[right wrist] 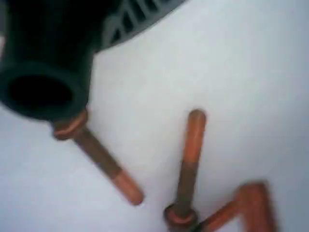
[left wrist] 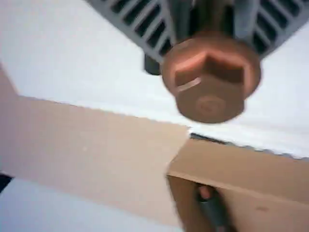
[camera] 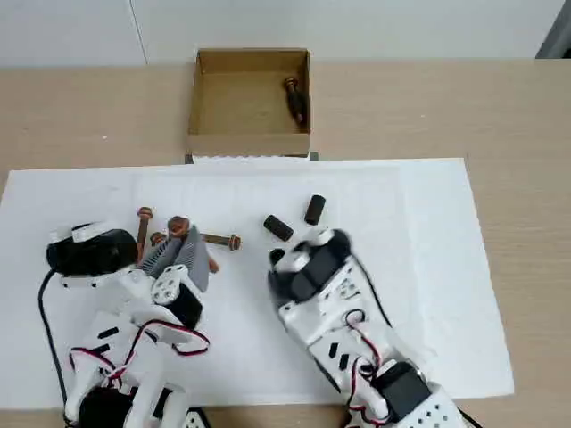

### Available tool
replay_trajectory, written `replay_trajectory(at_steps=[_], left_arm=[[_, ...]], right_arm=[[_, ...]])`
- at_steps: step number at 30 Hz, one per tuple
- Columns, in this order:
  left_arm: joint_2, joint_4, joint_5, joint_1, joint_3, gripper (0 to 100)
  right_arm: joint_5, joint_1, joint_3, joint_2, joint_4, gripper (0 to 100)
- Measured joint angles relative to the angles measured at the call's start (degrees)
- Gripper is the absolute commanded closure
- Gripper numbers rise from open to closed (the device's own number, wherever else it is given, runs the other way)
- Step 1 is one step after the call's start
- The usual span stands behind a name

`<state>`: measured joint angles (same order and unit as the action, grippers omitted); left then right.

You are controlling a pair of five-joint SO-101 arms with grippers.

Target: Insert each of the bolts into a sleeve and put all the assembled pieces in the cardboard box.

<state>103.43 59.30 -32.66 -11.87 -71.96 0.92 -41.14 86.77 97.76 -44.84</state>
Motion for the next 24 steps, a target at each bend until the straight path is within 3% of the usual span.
replay_trajectory(at_steps=[7, 24], left_arm=[[0.0, -4.48, -0.53, -5.54, 0.0, 100], [0.09, -5.27, -0.53, -11.43, -2.64, 100]], right_arm=[[-6.95, -5.54, 3.16, 5.19, 0.0, 99.6], [-7.65, -7.12, 3.16, 5.19, 3.16, 99.6]])
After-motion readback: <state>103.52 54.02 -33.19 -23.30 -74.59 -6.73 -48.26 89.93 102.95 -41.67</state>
